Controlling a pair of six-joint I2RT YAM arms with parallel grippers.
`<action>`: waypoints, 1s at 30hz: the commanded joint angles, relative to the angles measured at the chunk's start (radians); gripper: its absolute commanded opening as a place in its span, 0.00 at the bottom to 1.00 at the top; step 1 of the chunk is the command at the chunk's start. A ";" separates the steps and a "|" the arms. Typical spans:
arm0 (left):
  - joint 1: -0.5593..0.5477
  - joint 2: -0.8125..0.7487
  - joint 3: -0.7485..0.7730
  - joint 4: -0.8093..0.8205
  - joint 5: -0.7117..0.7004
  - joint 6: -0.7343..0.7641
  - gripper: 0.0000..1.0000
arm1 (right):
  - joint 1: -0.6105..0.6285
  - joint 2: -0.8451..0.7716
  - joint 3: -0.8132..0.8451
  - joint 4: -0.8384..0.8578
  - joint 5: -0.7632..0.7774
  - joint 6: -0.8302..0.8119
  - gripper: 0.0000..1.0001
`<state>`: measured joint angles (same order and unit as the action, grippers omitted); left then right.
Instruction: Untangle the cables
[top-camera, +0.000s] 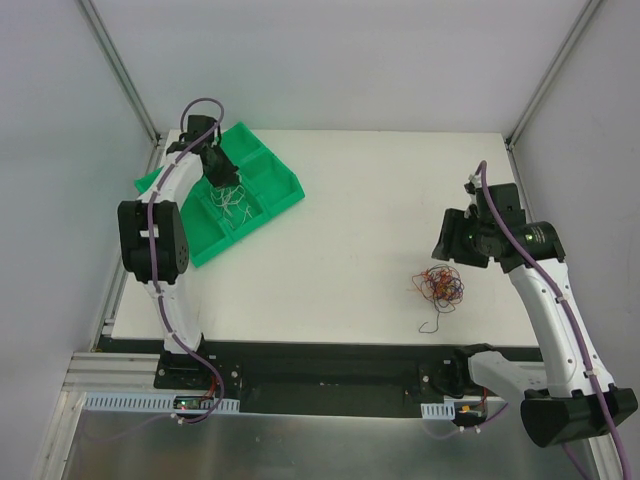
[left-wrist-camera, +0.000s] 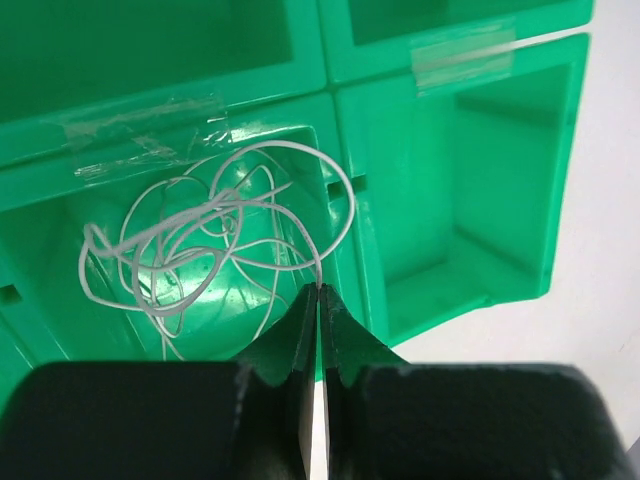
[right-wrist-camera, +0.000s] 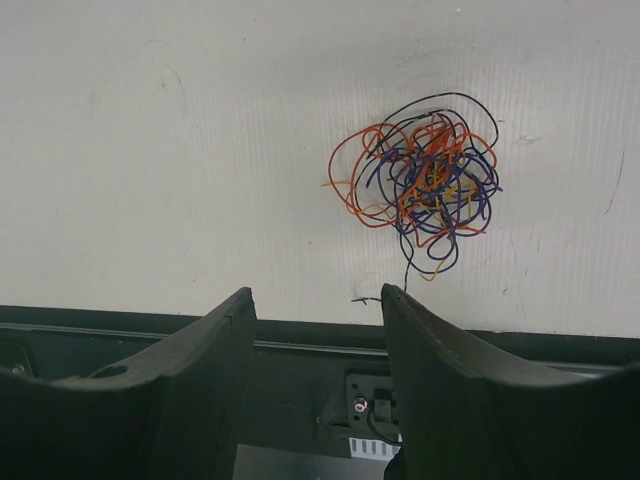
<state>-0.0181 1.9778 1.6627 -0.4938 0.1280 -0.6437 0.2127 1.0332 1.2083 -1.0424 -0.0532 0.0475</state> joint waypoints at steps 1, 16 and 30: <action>0.010 0.013 -0.018 0.009 0.041 0.042 0.00 | -0.004 0.002 0.054 -0.025 0.027 -0.008 0.56; 0.006 -0.330 -0.125 0.004 0.093 0.053 0.59 | -0.033 0.062 -0.002 0.094 -0.124 0.106 0.56; -0.480 -0.721 -0.581 0.021 0.309 0.199 0.68 | -0.453 0.272 -0.073 -0.009 -0.083 0.167 0.54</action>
<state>-0.3107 1.2869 1.1961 -0.4530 0.3244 -0.5251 -0.1623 1.3254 1.1854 -0.9657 -0.1684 0.2066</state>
